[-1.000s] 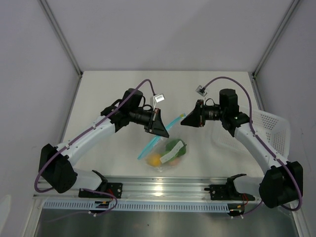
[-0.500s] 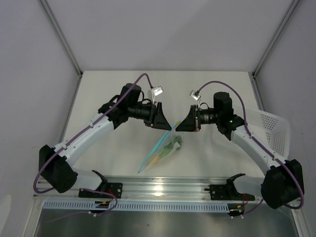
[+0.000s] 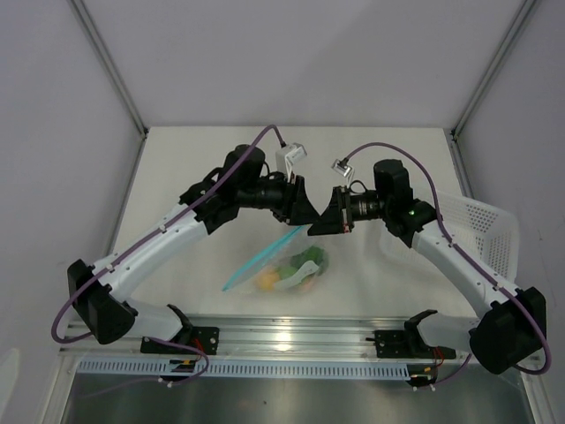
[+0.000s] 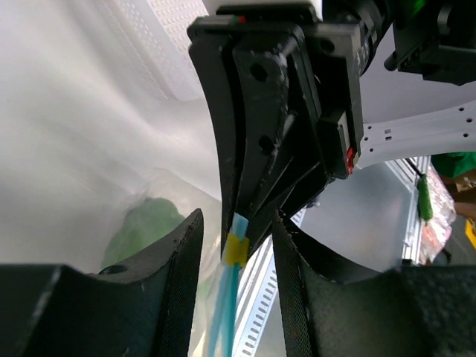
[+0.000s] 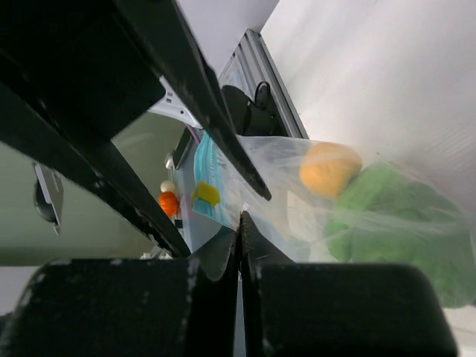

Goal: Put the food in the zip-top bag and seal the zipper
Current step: Zip the zipper food storage bag at the center of the board.

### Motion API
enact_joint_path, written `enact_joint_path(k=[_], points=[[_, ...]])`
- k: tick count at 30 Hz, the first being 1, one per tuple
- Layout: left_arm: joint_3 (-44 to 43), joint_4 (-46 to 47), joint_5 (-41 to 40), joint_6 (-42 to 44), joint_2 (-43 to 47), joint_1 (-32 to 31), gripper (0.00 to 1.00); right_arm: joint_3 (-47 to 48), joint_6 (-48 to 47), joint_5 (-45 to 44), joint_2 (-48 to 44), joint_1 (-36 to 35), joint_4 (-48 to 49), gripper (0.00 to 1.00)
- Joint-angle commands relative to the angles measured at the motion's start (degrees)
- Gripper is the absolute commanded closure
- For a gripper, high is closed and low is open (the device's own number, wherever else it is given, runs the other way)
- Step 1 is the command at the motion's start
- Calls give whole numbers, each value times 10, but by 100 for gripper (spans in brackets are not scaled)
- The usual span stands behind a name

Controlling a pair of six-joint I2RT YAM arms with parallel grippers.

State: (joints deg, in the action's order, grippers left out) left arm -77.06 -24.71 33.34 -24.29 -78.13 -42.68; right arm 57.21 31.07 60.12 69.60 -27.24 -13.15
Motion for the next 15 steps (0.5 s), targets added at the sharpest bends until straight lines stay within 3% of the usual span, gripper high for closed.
enact_joint_path(k=[1,6,15], points=[[15,21,-58,26,46,-16,56,36,45,-11,14,2,-21,100],[37,16,-102,33,67,-21,61,45,51,-10,16,3,-26,100],[36,17,-97,31,64,-21,78,42,46,0,16,13,-35,100]])
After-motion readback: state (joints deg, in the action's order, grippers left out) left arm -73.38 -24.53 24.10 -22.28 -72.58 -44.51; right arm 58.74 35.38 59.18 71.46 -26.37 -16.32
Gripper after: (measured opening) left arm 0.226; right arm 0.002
